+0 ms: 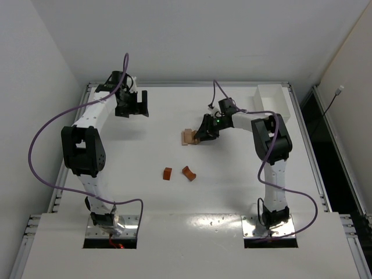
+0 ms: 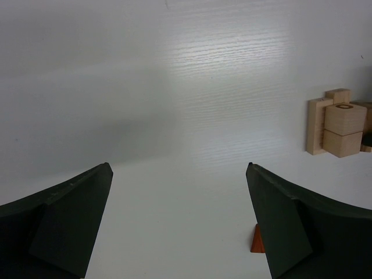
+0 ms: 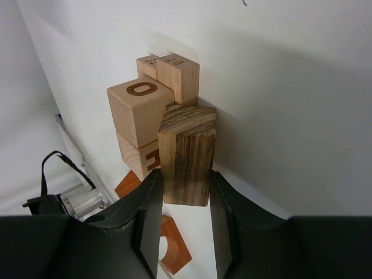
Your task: Build the wood block tower
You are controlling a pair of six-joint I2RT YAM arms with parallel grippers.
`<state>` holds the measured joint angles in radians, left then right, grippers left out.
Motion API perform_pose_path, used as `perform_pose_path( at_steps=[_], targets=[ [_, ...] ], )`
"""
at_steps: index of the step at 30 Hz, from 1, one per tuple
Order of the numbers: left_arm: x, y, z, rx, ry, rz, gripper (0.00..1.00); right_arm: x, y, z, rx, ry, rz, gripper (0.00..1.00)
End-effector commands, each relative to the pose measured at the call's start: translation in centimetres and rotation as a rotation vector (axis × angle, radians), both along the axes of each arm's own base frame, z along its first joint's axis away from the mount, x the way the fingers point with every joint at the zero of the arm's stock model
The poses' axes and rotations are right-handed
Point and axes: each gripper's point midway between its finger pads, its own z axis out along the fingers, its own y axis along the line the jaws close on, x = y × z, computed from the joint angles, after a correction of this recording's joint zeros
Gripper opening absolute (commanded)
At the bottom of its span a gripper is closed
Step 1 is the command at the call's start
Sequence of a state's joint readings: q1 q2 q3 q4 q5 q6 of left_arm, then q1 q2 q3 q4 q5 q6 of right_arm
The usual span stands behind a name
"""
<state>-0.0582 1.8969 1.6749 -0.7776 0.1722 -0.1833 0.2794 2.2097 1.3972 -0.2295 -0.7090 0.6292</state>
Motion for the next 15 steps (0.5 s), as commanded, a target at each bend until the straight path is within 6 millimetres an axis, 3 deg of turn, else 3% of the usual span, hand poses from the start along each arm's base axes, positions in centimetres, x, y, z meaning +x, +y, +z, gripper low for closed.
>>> perform_pose_path(
  at_steps=[1,15],
  targets=[
    [1.0,0.3,1.5,-0.007,-0.044,-0.005,1.0,-0.8,0.4,-2.1,-0.073,0.044,-0.028,0.0],
    [1.0,0.8,1.5,-0.007,-0.044,0.005,1.0,-1.2,1.5,-2.3,-0.079,0.055,-0.018,0.0]
  ],
)
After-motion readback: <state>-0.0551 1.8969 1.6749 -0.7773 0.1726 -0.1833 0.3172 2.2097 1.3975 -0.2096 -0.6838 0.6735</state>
